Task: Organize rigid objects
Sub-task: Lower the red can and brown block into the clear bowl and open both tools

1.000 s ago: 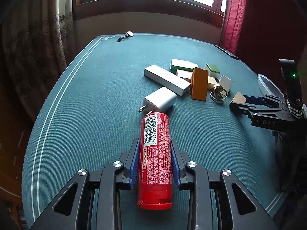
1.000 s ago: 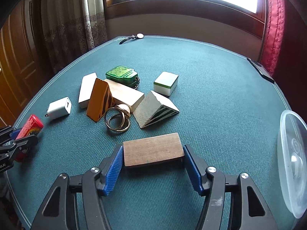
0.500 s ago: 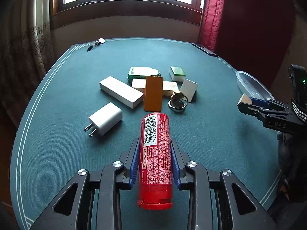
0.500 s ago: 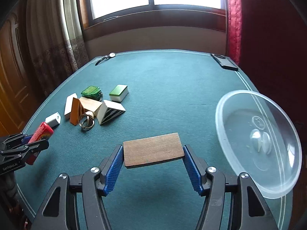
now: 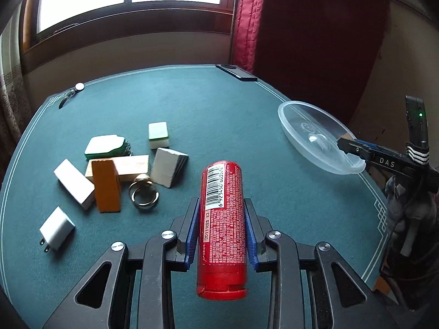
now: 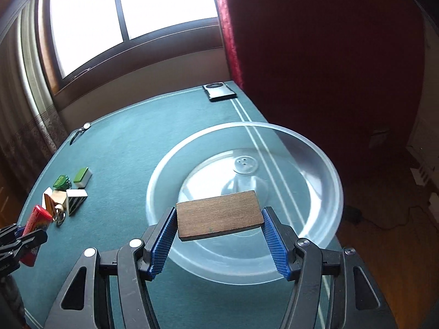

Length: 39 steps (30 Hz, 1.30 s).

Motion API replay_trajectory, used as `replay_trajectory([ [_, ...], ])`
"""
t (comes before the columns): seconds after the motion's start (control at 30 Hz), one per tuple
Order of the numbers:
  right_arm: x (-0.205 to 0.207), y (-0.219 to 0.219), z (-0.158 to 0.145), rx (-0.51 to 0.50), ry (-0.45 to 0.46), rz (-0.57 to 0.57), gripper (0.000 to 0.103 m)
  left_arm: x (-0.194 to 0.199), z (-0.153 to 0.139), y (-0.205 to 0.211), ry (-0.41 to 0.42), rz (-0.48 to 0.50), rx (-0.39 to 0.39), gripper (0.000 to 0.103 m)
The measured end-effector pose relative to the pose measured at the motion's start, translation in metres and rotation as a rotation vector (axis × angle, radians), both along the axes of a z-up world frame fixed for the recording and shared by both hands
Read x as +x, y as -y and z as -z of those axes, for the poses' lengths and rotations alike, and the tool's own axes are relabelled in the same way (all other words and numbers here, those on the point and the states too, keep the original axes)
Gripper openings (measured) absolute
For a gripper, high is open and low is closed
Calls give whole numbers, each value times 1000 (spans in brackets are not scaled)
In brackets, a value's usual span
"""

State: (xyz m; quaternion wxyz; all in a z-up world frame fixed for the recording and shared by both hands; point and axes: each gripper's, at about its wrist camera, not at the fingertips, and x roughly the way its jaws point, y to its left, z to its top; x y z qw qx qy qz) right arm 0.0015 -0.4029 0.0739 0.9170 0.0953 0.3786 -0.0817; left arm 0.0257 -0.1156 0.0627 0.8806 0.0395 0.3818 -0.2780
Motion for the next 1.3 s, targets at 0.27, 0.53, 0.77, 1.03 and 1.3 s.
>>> replay_trajectory([
  [0.27,-8,28,10,-4,9,97,75,10,-7,55,-5,75,-4,31],
  [0.53,-24,44,4,-27,72,195,80,21,-11,102,-26,128,-25,31],
  [0.77,-36,52,-2,-63,124,275,81,31,-11,138,-47,179,-51,31],
  [1.03,-37,48,-1,-71,138,286,83,46,-11,170,-59,212,-77,31],
  [1.3,-36,52,2,-60,125,280,84,61,-3,196,-83,223,-99,31],
])
